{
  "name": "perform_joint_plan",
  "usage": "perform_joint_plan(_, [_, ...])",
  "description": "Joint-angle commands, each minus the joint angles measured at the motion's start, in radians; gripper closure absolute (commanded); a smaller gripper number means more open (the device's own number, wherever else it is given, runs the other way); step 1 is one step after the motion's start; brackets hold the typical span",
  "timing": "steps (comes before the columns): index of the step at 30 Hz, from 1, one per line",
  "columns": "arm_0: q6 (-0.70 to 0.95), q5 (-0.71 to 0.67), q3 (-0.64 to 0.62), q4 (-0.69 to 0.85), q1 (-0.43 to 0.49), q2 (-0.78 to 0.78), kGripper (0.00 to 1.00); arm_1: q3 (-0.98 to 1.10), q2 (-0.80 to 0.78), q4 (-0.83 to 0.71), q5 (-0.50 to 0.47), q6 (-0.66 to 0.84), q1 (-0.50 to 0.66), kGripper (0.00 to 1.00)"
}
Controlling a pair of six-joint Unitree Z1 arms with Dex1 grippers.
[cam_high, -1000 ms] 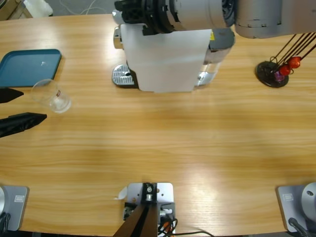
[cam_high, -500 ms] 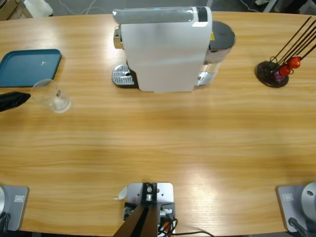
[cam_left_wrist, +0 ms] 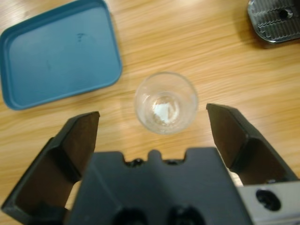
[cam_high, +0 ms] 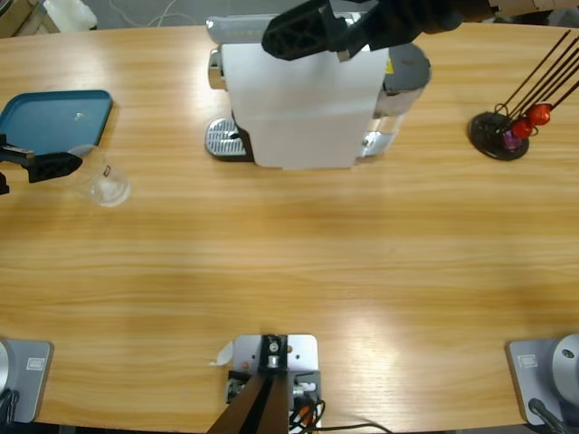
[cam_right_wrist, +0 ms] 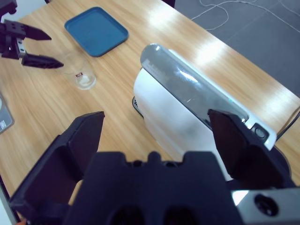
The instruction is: Pour coffee
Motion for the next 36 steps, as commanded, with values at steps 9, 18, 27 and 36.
perform_joint_plan(9, [0.011,-0.005,0.268,-0.365,-0.015,-0.009,0.009,0.035,0.040,0.016,-0.013,-0.005,0.013,0.000])
perform_joint_plan(18, [0.012,-0.025,0.360,-0.578,-0.016,0.074,0.006,0.031,0.071,0.017,-0.003,-0.004,0.015,0.000])
perform_joint_plan(27, [0.008,-0.026,0.379,-0.651,-0.016,0.153,0.007,0.022,0.097,0.017,0.007,-0.004,0.015,0.000])
perform_joint_plan(36, [-0.008,-0.040,0.396,-0.689,-0.018,0.232,0.185,0.029,0.107,0.013,0.016,-0.004,0.014,0.000])
